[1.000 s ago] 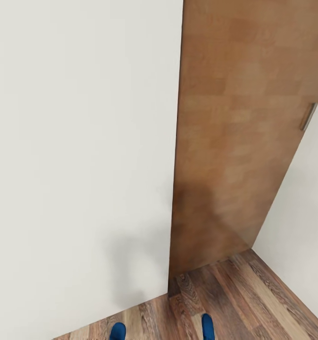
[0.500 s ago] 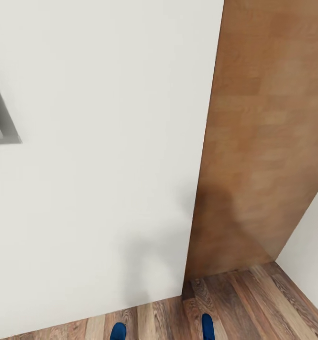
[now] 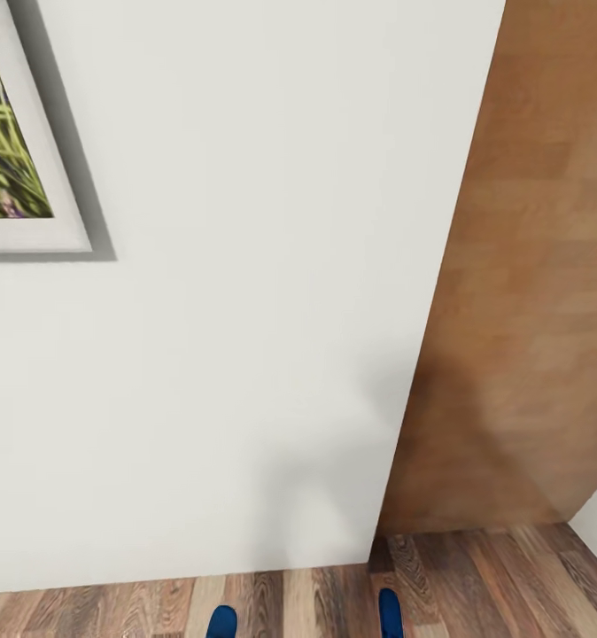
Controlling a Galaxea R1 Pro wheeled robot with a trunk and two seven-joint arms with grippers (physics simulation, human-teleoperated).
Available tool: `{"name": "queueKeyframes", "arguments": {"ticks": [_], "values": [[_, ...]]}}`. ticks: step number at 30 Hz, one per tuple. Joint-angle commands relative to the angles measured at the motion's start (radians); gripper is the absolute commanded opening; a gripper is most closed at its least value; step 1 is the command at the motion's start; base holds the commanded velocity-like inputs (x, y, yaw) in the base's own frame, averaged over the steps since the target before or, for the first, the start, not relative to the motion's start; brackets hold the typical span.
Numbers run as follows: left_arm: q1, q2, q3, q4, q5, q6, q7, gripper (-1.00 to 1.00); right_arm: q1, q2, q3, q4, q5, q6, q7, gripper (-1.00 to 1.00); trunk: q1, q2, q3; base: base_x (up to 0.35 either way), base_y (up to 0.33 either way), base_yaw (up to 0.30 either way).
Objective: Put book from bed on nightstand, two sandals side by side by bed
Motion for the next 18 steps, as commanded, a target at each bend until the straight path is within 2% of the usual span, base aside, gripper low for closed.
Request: {"name": "queueKeyframes", "arguments": {"ticks": [1, 9, 18], "values": [[-0.001, 0.000, 0.007, 0.001, 0.000, -0.001, -0.005, -1.00, -0.001, -0.001, -0.009, 0.001, 0.009, 0.002, 0.003, -1.00, 0.000, 0.000, -0.001, 0.000, 0.000, 0.279], [-0.001, 0.000, 0.007, 0.001, 0.001, -0.001, -0.005, -1.00, -0.001, -0.001, -0.009, 0.002, 0.009, 0.002, 0.003, -1.00, 0.000, 0.000, -0.001, 0.000, 0.000, 0.260], [-0.001, 0.000, 0.007, 0.001, 0.000, -0.001, -0.006, -1.00, -0.002, -0.001, -0.009, 0.001, 0.009, 0.002, 0.003, -1.00, 0.000, 0.000, -0.001, 0.000, 0.000, 0.075]]}}
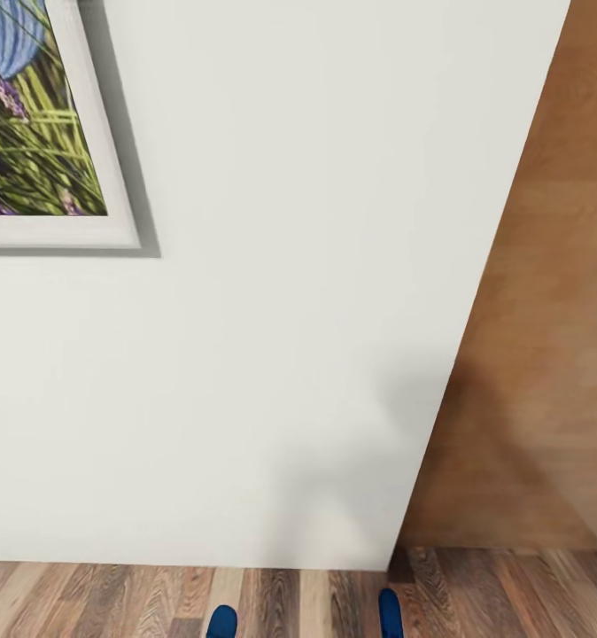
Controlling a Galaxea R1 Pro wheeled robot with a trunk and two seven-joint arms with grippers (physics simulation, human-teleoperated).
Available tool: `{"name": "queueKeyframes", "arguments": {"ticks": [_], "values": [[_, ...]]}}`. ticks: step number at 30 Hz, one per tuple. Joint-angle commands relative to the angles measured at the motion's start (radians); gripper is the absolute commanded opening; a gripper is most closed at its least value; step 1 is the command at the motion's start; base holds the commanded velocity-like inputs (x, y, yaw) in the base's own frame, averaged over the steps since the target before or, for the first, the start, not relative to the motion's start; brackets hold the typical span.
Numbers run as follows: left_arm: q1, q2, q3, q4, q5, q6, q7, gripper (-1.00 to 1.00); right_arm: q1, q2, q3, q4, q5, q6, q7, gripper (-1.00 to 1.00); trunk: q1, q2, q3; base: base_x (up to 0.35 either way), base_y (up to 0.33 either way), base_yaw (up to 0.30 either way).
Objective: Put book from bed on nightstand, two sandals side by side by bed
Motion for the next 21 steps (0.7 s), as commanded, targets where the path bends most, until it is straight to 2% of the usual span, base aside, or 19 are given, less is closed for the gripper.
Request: {"name": "queueKeyframes", "arguments": {"ticks": [1, 13, 21], "values": [[-0.001, 0.000, 0.006, 0.001, 0.001, -0.001, -0.005, -1.00, -0.001, -0.001, -0.009, 0.001, 0.010, 0.002, 0.002, -1.00, 0.000, 0.000, -0.001, 0.000, 0.000, 0.226], [-0.001, 0.000, 0.006, 0.001, -0.001, -0.001, -0.005, -1.00, 0.000, -0.001, -0.009, 0.001, 0.011, 0.002, 0.002, -1.00, 0.000, 0.000, -0.002, 0.000, 0.000, 0.272], [-0.001, 0.000, 0.006, 0.001, -0.001, -0.001, -0.005, -1.00, 0.000, -0.001, -0.009, 0.001, 0.011, 0.002, 0.002, -1.00, 0.000, 0.000, -0.003, 0.000, 0.000, 0.091]]}}
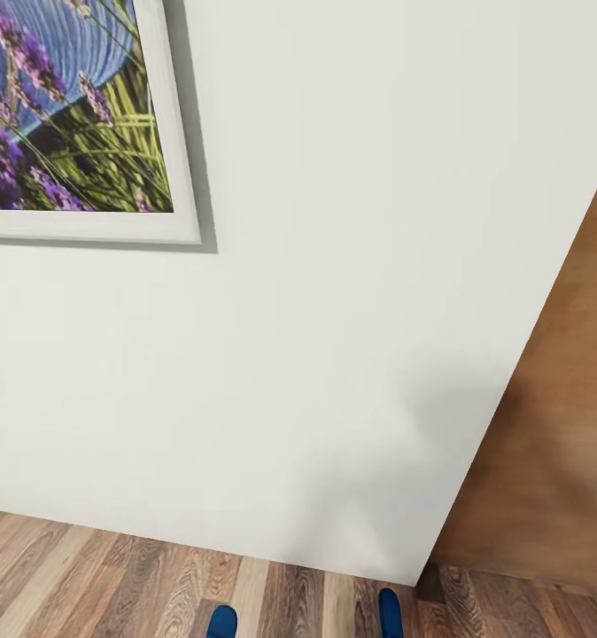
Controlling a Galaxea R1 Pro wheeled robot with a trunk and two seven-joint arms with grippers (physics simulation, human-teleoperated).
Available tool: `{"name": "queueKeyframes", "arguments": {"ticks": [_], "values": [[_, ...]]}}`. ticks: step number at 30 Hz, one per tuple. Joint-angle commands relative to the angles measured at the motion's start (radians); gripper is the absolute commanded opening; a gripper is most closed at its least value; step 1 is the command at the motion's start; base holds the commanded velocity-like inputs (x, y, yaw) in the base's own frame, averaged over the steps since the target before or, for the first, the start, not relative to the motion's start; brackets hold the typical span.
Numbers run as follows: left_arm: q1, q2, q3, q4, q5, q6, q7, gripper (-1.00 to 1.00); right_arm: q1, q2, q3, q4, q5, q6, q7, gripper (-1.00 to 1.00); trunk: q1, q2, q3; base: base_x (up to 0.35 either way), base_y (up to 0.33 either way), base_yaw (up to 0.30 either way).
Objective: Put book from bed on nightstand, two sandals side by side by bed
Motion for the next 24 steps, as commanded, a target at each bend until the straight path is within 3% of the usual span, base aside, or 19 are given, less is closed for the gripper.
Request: {"name": "queueKeyframes", "arguments": {"ticks": [1, 12, 24], "values": [[-0.001, 0.000, 0.006, 0.001, 0.000, -0.001, -0.005, -1.00, -0.001, -0.001, -0.009, 0.001, 0.009, 0.002, 0.002, -1.00, 0.000, 0.000, -0.001, 0.000, 0.000, 0.009], [-0.001, 0.000, 0.005, 0.001, 0.000, -0.001, -0.004, -1.00, -0.001, 0.000, -0.009, 0.002, 0.010, 0.002, 0.002, -1.00, 0.000, 0.000, -0.001, 0.000, 0.000, 0.016], [-0.001, -0.001, 0.005, 0.001, 0.000, -0.001, -0.005, -1.00, -0.001, 0.000, -0.009, 0.002, 0.010, 0.002, 0.002, -1.00, 0.000, 0.000, -0.001, 0.000, 0.000, 0.270]]}}
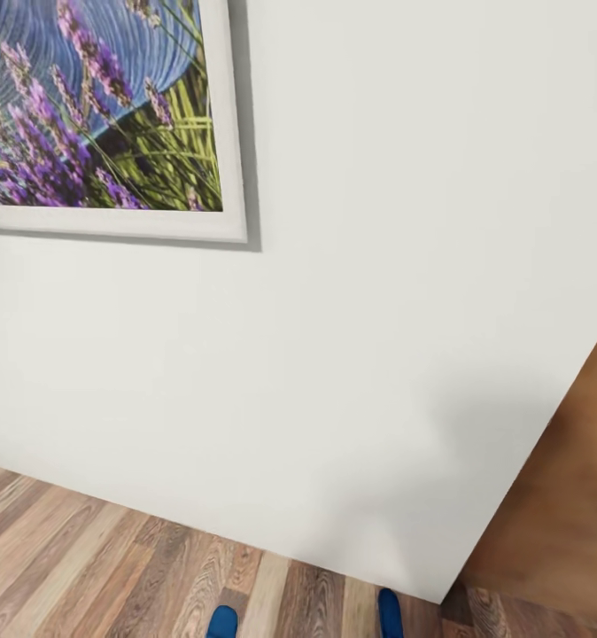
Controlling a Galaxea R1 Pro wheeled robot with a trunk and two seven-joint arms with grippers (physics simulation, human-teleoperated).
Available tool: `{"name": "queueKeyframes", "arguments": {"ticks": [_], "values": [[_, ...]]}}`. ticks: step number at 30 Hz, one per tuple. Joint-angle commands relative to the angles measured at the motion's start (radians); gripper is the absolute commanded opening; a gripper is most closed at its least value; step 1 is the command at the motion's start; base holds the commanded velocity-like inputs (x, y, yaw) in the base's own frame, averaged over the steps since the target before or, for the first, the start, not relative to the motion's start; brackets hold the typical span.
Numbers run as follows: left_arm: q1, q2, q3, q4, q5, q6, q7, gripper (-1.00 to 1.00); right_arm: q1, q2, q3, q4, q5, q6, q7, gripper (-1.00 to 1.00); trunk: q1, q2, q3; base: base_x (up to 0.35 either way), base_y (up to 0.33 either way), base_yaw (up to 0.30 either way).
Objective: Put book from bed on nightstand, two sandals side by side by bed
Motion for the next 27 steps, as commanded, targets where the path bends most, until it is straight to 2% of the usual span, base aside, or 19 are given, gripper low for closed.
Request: {"name": "queueKeyframes", "arguments": {"ticks": [1, 27], "values": [[-0.001, 0.000, 0.007, 0.001, 0.000, -0.001, -0.005, -1.00, -0.001, -0.001, -0.009, 0.001, 0.009, 0.002, 0.002, -1.00, 0.000, 0.000, -0.001, 0.000, 0.000, 0.292], [-0.001, -0.001, 0.007, 0.001, 0.000, -0.001, -0.005, -1.00, -0.001, 0.000, -0.009, 0.002, 0.009, 0.002, 0.002, -1.00, 0.000, 0.000, -0.001, 0.000, 0.000, 0.293]]}}
